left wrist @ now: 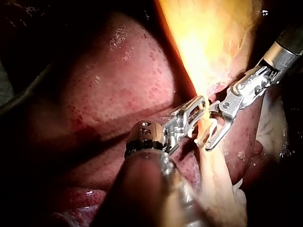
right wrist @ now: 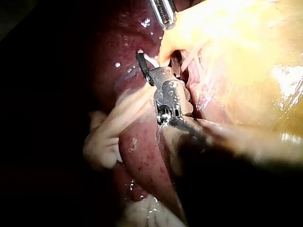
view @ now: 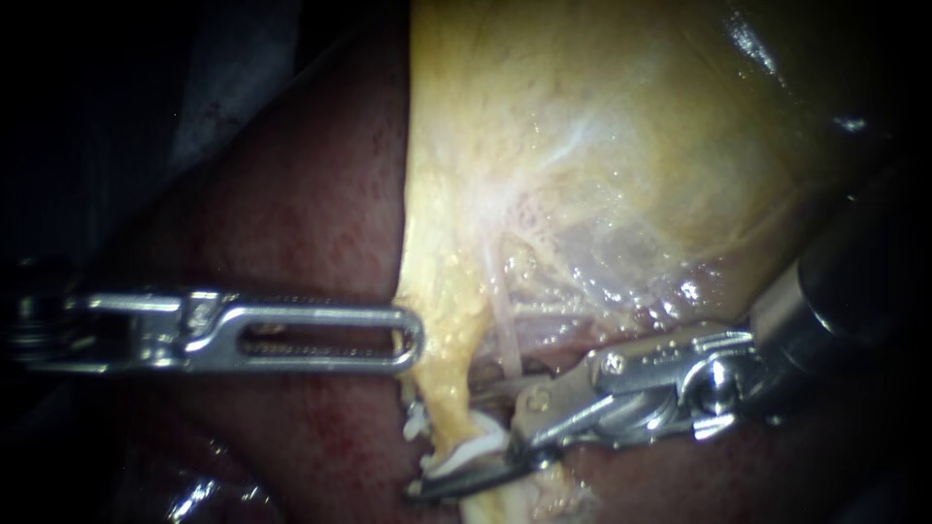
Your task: Clipping second clip left tube
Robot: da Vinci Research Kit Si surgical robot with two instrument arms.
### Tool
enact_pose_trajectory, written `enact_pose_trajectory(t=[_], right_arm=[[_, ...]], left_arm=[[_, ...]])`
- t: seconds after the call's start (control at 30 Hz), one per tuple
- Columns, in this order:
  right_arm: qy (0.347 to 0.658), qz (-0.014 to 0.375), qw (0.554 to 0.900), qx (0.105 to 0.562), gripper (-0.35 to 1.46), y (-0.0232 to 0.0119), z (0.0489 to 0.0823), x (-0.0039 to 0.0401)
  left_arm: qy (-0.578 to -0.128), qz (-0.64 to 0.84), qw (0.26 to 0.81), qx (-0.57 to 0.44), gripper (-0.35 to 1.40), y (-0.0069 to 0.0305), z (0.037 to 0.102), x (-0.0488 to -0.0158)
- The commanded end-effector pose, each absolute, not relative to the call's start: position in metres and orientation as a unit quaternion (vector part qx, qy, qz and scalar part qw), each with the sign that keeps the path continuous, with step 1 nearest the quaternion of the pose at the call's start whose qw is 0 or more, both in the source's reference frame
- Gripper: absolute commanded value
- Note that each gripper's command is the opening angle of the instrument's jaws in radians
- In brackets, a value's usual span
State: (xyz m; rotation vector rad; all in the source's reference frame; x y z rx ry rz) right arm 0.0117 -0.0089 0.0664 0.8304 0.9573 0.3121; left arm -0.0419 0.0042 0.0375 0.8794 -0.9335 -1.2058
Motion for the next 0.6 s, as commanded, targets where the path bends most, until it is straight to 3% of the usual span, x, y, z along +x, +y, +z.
enact_pose_trajectory(t=[0.03,0.27,0.6], right_arm=[[0.445,0.146,0.795,0.386,0.33,-0.0088,0.0666,0.0117],[0.440,0.151,0.792,0.397,-0.31,-0.0081,0.0671,0.0115],[0.441,0.147,0.791,0.398,-0.35,-0.0080,0.0676,0.0115]], left_arm=[[-0.409,-0.528,0.637,0.385,-0.35,0.0042,0.0375,-0.0419],[-0.409,-0.528,0.637,0.385,-0.35,0.0042,0.0375,-0.0419],[-0.409,-0.528,0.637,0.385,-0.35,0.0042,0.0376,-0.0419]])
